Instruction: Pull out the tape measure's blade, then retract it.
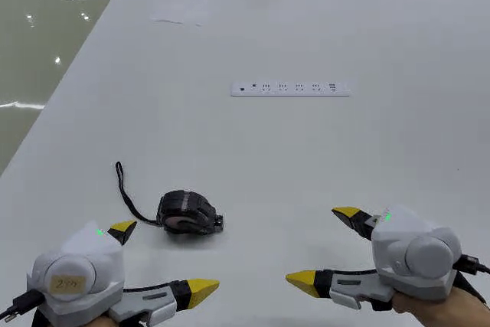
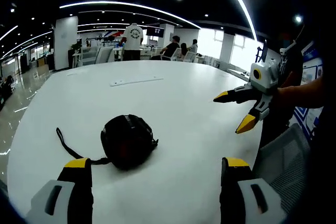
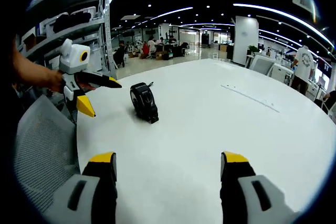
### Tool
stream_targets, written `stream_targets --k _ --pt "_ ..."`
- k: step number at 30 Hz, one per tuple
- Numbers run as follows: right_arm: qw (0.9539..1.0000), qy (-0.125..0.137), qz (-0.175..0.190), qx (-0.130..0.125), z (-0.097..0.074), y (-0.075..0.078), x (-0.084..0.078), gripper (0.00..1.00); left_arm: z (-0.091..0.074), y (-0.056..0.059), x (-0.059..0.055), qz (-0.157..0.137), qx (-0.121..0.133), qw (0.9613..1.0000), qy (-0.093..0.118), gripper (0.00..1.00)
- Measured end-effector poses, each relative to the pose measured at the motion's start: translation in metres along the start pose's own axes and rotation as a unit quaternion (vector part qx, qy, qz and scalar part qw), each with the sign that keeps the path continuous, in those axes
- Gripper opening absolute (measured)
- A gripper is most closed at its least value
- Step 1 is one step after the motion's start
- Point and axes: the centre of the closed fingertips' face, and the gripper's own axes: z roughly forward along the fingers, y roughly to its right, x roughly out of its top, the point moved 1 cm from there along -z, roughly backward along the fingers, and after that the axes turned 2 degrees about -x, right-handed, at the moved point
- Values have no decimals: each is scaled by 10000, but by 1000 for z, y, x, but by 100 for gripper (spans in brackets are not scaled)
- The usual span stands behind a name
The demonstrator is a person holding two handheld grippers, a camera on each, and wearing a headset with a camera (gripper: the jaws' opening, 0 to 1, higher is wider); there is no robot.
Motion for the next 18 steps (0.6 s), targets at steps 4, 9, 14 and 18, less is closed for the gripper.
stream_targets --k 4,9,14,18 --pt "9996 84 203 -180 -14 0 -6 88 -6 3 1 -103 -15 9999 136 100" --pt "9985 217 387 -332 -29 0 -11 92 -13 7 1 -124 -66 9997 207 100" --pt "9976 249 478 -434 -40 -1 -14 93 -23 12 -4 -5 -157 9997 166 100" --pt "9978 235 431 -438 -45 -2 -17 93 -30 11 -9 31 -128 9998 168 100"
